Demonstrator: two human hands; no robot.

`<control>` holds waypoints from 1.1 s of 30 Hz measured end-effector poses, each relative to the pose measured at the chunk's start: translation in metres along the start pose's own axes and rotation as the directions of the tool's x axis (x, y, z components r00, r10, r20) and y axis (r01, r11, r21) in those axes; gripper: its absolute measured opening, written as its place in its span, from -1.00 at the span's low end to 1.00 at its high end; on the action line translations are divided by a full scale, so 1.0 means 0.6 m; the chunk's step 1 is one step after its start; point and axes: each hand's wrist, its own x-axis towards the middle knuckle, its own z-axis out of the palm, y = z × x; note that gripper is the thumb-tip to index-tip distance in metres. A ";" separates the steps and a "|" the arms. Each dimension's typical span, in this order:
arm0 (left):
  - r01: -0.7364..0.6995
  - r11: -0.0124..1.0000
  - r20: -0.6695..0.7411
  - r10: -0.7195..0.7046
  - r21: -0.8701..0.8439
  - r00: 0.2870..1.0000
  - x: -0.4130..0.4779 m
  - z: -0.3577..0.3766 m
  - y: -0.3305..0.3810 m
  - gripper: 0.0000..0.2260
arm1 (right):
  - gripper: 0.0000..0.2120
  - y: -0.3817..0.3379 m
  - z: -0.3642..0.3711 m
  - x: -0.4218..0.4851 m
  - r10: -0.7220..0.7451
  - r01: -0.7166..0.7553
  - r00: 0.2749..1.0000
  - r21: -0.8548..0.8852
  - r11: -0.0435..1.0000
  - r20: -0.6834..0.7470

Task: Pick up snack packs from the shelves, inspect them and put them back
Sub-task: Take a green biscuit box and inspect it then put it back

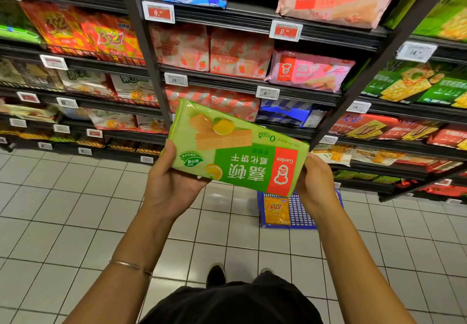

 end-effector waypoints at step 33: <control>-0.039 0.988 -0.054 0.047 0.152 0.997 0.004 0.039 -0.012 -0.57 | -0.39 0.026 -0.023 0.001 0.192 -0.218 0.976 0.408 0.886 0.105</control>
